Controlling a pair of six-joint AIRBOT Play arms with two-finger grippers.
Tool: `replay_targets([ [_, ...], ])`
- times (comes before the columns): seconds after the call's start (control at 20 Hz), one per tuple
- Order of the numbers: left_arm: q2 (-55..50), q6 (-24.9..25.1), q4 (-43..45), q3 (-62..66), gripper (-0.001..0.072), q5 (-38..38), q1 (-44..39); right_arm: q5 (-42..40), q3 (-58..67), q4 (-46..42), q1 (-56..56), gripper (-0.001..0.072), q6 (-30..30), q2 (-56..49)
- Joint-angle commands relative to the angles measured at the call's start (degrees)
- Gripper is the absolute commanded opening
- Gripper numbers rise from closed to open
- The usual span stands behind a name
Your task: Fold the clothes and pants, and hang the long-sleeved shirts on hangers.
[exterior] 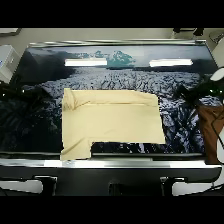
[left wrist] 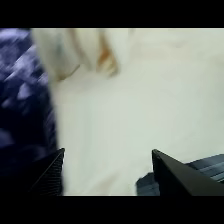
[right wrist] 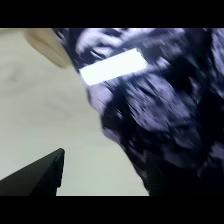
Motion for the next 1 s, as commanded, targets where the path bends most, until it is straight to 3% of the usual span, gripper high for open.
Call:
replay_targets([
  [0.0, 7.9, 0.9, 12.9, -14.5, 0.059, -1.5, 2.3, 8.2, -11.4, -4.5, -4.0, 0.0573, -5.0, 3.7],
  [0.25, 11.6, 6.8, 2.6, -35.3, 0.0584, 7.8, 1.4, 2.8, -24.4, -1.7, -4.0, 0.0615, -7.9, 7.8],
  [0.65, 10.8, 7.0, -1.7, -38.8, 0.0581, 17.9, -7.7, 2.7, -25.7, -1.8, -4.0, 0.0615, -8.4, 8.4],
  [0.7, 10.8, 6.0, -1.7, -38.8, 0.0478, 18.8, -8.4, 2.4, -26.6, -1.8, -4.0, 0.0615, -8.5, 8.4],
  [0.75, 10.8, 6.0, -1.7, -38.8, 0.0241, 20.0, -8.6, 2.0, -27.7, -1.8, -4.0, 0.0615, -8.6, 8.4],
  [0.8, 10.9, 6.0, -1.7, -38.8, 0.0062, 20.8, -8.6, 1.3, -29.0, -1.8, -4.0, 0.0619, -9.0, 8.4],
  [0.85, 10.9, 6.0, -1.7, -38.7, 0.0022, 21.0, -8.6, 0.7, -30.4, -1.3, -3.6, 0.0705, -10.7, 8.4],
  [0.95, 10.9, 6.0, -1.7, -38.7, 0.0021, 21.1, -8.6, -2.1, -33.3, -0.5, -0.9, 0.0709, -12.1, 8.4],
])
